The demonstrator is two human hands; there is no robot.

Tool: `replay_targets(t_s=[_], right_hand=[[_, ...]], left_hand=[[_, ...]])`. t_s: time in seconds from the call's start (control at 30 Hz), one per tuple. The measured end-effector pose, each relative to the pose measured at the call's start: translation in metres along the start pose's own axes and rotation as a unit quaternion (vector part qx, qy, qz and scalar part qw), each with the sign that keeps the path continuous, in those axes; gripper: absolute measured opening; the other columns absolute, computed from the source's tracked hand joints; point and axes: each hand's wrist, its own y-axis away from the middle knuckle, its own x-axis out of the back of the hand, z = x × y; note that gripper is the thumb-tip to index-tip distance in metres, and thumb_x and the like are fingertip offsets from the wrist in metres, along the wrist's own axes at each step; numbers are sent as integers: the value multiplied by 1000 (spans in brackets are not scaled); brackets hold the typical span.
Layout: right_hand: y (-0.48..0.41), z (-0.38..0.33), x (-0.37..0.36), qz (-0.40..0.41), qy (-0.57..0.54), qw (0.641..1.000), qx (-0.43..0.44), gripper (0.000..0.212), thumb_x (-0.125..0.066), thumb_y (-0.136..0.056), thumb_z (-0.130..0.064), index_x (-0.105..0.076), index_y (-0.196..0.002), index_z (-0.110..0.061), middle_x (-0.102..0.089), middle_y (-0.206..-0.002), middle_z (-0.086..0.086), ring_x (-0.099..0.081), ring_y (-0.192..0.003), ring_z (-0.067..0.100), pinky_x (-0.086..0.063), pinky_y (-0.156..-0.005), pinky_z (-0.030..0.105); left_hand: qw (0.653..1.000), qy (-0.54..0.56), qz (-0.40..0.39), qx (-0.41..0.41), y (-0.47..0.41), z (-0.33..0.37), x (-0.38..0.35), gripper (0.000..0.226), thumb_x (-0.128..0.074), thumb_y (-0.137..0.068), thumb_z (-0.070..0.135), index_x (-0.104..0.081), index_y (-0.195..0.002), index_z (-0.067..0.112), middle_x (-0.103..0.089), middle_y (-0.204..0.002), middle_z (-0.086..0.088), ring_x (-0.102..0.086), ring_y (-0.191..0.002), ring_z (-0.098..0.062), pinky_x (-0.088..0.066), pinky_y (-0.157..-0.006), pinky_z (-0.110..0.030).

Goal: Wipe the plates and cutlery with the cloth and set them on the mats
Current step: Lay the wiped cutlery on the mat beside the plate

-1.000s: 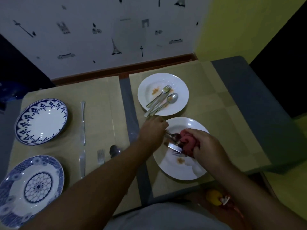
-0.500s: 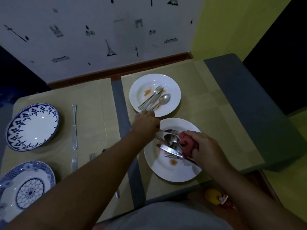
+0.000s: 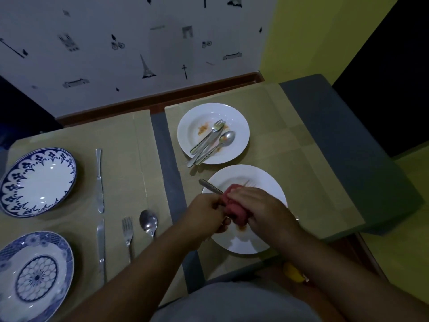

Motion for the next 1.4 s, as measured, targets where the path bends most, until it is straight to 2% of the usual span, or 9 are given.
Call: replay_targets(t_s=[0.13, 0.3, 0.53, 0.73, 0.9, 1.03, 1.13, 1.3, 1.4], right_hand=[[-1, 29, 3, 25, 50, 997, -47, 49, -75, -76, -15, -63, -124, -21, -66, -122, -1, -55, -118, 11, -45, -104, 37], [8, 26, 4, -18, 88, 996, 10, 57, -75, -76, -9, -60, -130, -17, -60, -133, 1, -50, -128, 13, -40, -109, 36], [-7, 31, 25, 97, -14, 982, -159, 58, -63, -81, 3, -61, -127, -32, -64, -118, -9, -56, -109, 8, -51, -92, 35], [-3, 2, 17, 87, 20, 994, -59, 60, -62, -73, 8, -61, -128, -18, -62, -128, 1, -51, -123, 9, -42, -107, 35], [8, 10, -4, -13, 84, 994, 62, 61, -73, -75, -5, -56, -133, -10, -55, -139, 7, -42, -136, 21, -36, -112, 42], [1, 15, -5, 19, 76, 997, 10, 55, -64, -80, -2, -56, -133, -11, -55, -139, 6, -42, -136, 20, -40, -108, 46], [3, 6, -10, 4, 109, 992, 65, 46, -58, -85, -11, -57, -131, -8, -56, -137, 9, -45, -134, 23, -35, -113, 42], [-4, 13, 2, -8, 115, 993, 39, 46, -72, -78, -18, -64, -123, -13, -64, -127, 7, -55, -123, 19, -42, -108, 39], [-16, 14, 11, 24, 87, 996, -14, 40, -76, -74, -14, -69, -113, -16, -69, -113, 3, -61, -109, 18, -49, -97, 36]], left_hand=[[992, 108, 15, 62, 9, -8, -7, 20, -53, -102, 4, -74, -102, 4, -73, -95, -16, -65, -75, -16, -52, -57, -21], [989, 136, 1, 66, 13, -10, -4, 19, -54, -100, 2, -72, -104, 4, -74, -98, -16, -68, -75, -16, -50, -56, -23], [984, 156, 29, 85, 13, -15, -2, 17, -62, -97, 5, -76, -104, 11, -75, -108, -14, -63, -80, -16, -51, -65, -24], [974, 196, 59, 95, 8, -14, -6, 16, -71, -89, -1, -79, -97, 11, -74, -97, -14, -67, -80, -20, -58, -63, -25], [972, 209, 41, 97, 10, -12, -10, 19, -68, -90, -3, -80, -94, 11, -76, -91, -14, -68, -81, -22, -59, -67, -29], [968, 233, 40, 87, 11, -13, -8, 21, -64, -93, -4, -80, -96, 8, -74, -85, -11, -67, -77, -17, -58, -63, -25], [970, 230, 34, 79, 12, -13, -6, 23, -61, -94, -5, -80, -96, 8, -74, -85, -12, -66, -74, -16, -55, -60, -23], [988, 126, 61, 56, 15, -18, -5, 20, -66, -95, 7, -80, -103, 19, -73, -92, -10, -58, -65, -17, -41, -46, -21], [986, 139, 63, 61, 16, -19, -5, 19, -67, -95, 8, -78, -106, 19, -73, -105, -9, -61, -75, -19, -45, -51, -22]])
